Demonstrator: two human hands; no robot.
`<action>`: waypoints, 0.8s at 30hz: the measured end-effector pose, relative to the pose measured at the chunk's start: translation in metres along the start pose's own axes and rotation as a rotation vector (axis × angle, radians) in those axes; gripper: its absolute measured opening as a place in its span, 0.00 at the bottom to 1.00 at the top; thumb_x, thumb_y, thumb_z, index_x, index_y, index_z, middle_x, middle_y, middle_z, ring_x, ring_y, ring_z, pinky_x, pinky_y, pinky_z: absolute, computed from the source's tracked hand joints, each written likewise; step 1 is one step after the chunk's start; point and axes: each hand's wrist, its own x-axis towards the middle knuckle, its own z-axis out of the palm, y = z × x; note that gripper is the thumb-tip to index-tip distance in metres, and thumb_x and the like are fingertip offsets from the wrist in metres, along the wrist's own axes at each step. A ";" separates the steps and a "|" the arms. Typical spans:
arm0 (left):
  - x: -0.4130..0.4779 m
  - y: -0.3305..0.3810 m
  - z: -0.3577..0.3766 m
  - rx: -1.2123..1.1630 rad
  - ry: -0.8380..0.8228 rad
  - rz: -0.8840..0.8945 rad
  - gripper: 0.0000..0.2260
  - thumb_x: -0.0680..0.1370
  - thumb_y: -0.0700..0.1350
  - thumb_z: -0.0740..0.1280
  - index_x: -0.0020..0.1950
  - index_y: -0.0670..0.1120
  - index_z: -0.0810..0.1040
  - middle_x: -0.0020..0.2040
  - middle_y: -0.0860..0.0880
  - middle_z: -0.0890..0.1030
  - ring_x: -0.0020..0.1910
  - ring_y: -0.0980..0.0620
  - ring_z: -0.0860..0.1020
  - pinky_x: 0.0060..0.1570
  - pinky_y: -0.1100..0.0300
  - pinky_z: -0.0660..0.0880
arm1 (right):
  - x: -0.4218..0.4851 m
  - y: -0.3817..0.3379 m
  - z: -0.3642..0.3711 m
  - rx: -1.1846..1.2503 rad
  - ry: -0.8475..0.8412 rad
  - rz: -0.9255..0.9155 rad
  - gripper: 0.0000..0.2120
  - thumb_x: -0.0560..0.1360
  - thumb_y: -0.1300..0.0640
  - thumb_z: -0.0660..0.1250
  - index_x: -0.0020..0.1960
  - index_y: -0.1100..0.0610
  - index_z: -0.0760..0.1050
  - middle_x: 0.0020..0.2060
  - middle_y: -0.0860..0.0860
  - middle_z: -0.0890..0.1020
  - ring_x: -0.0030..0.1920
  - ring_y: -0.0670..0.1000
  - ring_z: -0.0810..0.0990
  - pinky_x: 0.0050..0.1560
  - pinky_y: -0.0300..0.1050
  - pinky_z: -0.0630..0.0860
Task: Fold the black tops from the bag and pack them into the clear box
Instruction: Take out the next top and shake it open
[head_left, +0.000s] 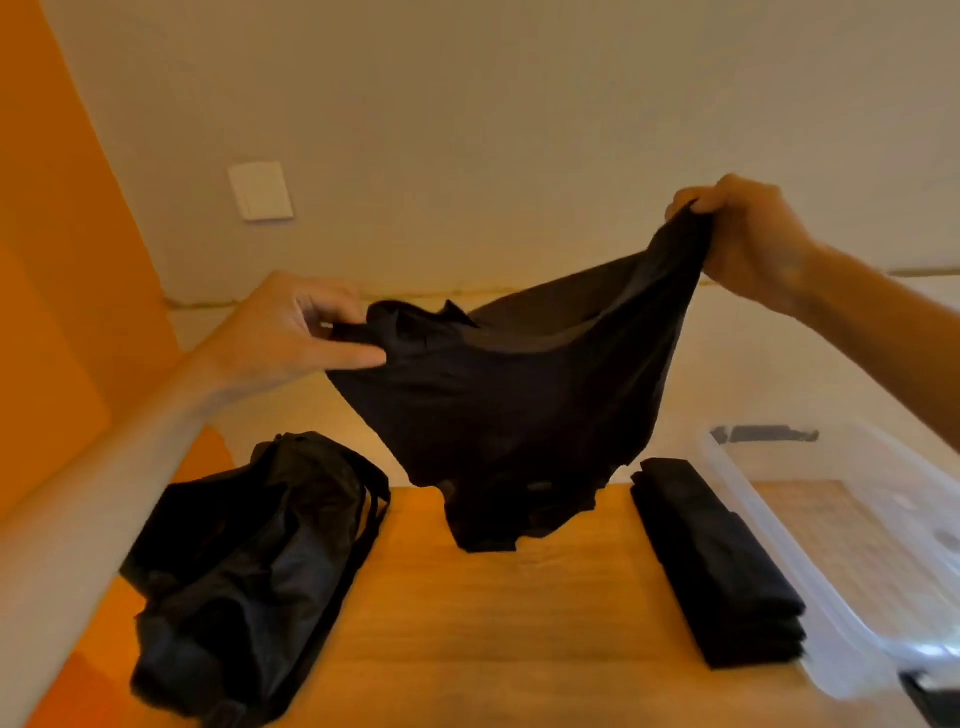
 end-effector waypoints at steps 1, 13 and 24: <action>-0.017 -0.004 0.014 -0.055 -0.119 -0.036 0.06 0.71 0.41 0.80 0.37 0.46 0.84 0.37 0.49 0.77 0.38 0.50 0.77 0.41 0.57 0.73 | -0.018 0.012 0.003 -0.042 -0.080 0.032 0.03 0.68 0.59 0.59 0.41 0.58 0.68 0.39 0.52 0.71 0.41 0.50 0.75 0.47 0.42 0.74; -0.165 -0.054 0.153 -0.163 -0.647 -0.301 0.03 0.72 0.47 0.80 0.43 0.52 0.87 0.42 0.53 0.79 0.39 0.52 0.77 0.43 0.51 0.76 | -0.183 0.177 0.021 -0.787 -0.785 0.423 0.13 0.75 0.60 0.62 0.34 0.62 0.65 0.33 0.56 0.65 0.34 0.54 0.63 0.43 0.49 0.63; -0.061 -0.169 0.226 0.179 -0.223 -0.494 0.13 0.85 0.49 0.62 0.68 0.50 0.79 0.60 0.52 0.74 0.59 0.54 0.75 0.57 0.60 0.69 | -0.065 0.261 0.036 -1.122 -0.431 0.520 0.11 0.83 0.53 0.63 0.63 0.52 0.76 0.60 0.51 0.82 0.57 0.52 0.79 0.65 0.51 0.74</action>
